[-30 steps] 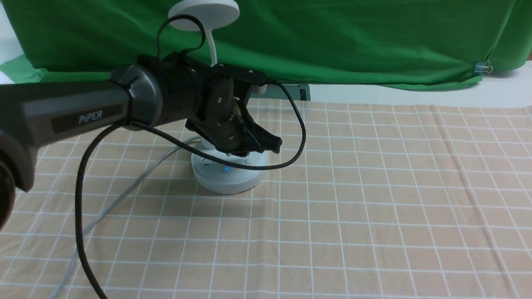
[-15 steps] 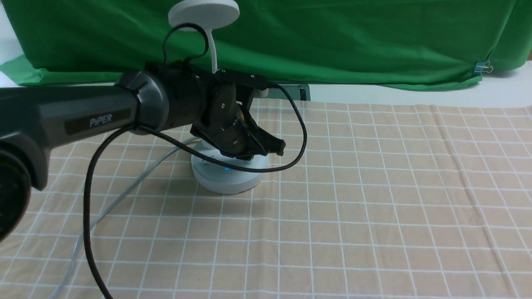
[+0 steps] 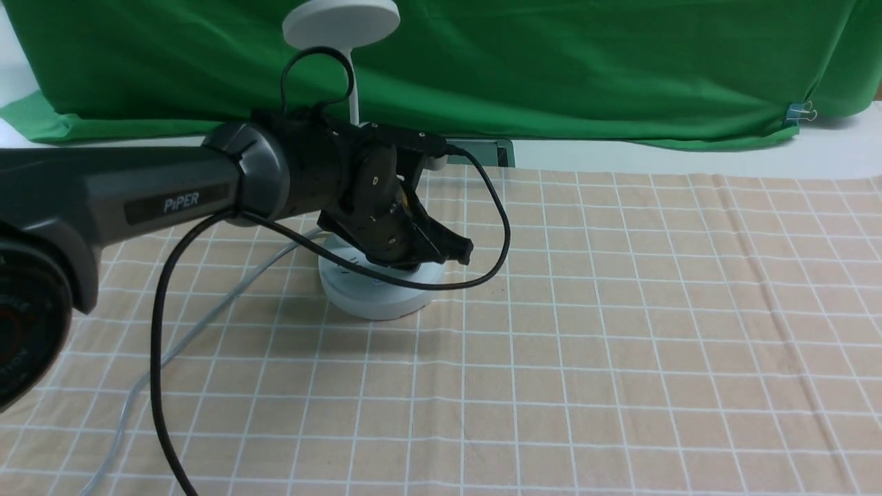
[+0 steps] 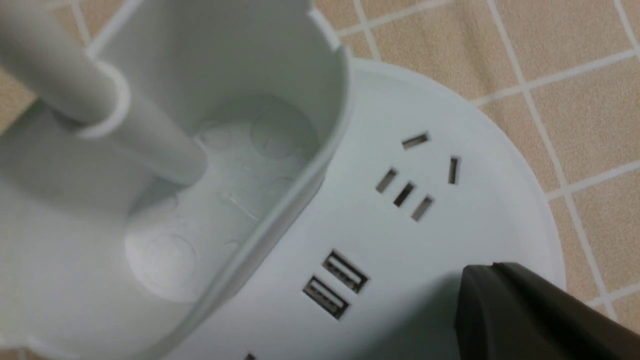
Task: Turn on the table lamp on the light coffee tablecloth with your hand.
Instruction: 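Press the power button on the lamp base to turn the lamp on with the left gripper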
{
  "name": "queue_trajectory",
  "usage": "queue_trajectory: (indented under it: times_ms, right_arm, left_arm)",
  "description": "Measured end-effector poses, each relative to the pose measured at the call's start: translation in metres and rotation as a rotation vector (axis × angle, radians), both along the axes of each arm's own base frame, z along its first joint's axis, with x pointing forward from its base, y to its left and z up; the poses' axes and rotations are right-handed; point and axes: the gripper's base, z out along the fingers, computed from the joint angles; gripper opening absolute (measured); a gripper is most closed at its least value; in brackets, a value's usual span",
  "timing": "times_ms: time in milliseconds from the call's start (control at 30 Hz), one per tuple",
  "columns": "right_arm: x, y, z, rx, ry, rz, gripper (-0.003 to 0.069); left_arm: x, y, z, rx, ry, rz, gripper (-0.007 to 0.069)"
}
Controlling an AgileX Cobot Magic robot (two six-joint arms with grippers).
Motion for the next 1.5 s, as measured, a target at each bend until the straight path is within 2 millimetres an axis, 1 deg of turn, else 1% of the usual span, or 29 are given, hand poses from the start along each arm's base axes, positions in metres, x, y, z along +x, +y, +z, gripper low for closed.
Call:
queue_trajectory:
  times_ms: [533,667,800,933,1100,1200,1233,1300,1400,1500]
  right_arm:
    - [0.0,0.0,0.0,0.0,0.0,0.0,0.0238]
    - [0.0,0.0,0.0,0.0,0.0,0.0,0.0238]
    - [0.0,0.0,0.0,0.0,0.0,0.0,0.0238]
    - [0.0,0.0,0.0,0.0,0.0,0.0,0.0238]
    - [0.0,0.0,0.0,0.0,0.0,0.0,0.0238]
    - [0.0,0.0,0.0,0.0,0.0,0.0,0.0238]
    - [0.0,0.0,0.0,0.0,0.0,0.0,0.0238]
    - [0.0,0.0,0.0,0.0,0.0,0.0,0.0238]
    - [0.0,0.0,0.0,0.0,0.0,0.0,0.0238]
    - [0.0,0.0,0.0,0.0,0.0,0.0,0.0238]
  left_arm:
    - [-0.001,-0.001,-0.002,0.017,0.04,-0.028,0.0001]
    - [0.0,-0.002,-0.01,0.027,0.056,-0.03,0.0001]
    - [0.001,-0.002,-0.01,0.033,0.06,-0.038,0.0001]
    - [-0.002,-0.002,0.002,0.01,0.047,-0.038,0.0001]
    - [-0.011,0.002,0.013,0.003,0.067,-0.031,0.0001]
    - [-0.01,0.002,0.023,-0.02,0.016,-0.031,0.0001]
    - [-0.009,0.002,0.024,-0.023,0.004,-0.031,0.0001]
    - [-0.007,0.001,0.021,-0.018,-0.01,-0.03,0.0001]
    - [-0.002,0.001,0.008,0.009,-0.024,-0.028,0.0001]
    - [0.001,0.001,0.005,0.021,-0.042,-0.03,0.0001]
